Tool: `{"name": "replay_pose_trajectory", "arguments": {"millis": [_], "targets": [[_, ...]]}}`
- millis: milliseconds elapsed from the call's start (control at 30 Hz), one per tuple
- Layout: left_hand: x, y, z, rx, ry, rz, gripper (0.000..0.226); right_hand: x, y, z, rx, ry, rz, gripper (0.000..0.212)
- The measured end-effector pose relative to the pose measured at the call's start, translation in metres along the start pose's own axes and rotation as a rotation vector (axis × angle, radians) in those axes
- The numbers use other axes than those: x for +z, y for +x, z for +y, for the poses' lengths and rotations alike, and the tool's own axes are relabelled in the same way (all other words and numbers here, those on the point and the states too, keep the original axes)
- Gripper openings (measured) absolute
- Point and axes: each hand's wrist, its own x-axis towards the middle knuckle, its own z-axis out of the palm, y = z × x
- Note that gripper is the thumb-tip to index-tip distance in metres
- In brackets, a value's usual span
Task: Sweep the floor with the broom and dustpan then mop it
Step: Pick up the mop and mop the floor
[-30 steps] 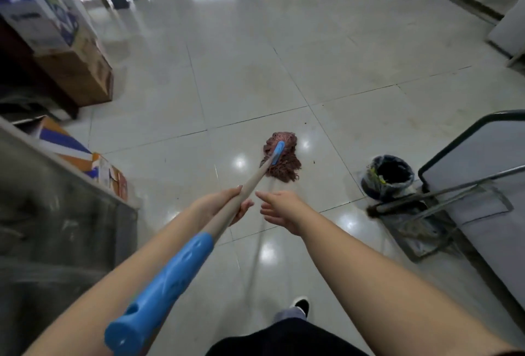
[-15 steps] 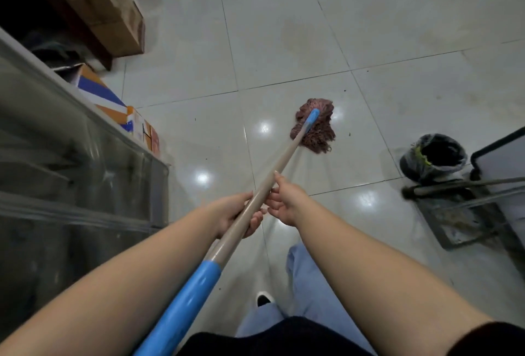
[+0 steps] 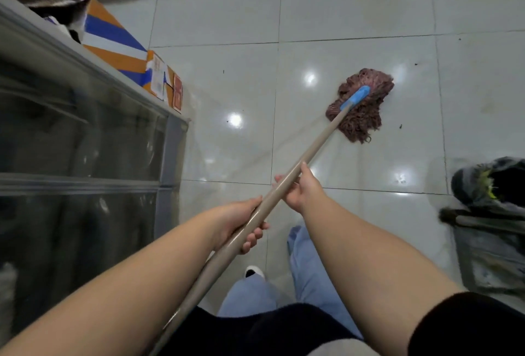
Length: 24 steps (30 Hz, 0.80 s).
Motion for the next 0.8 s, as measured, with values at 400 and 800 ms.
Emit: {"name": "replay_pose_trajectory", "arguments": {"millis": [400, 800], "targets": [[0.056, -0.022, 0.047, 0.176, 0.289, 0.501, 0.061, 0.026, -0.009, -0.072, 0.013, -0.111, 0.183, 0.041], [0.097, -0.071, 0.183, 0.55, 0.625, 0.476, 0.071, 0.044, -0.082, -0.226, -0.347, 0.157, 0.032, 0.037]]}}
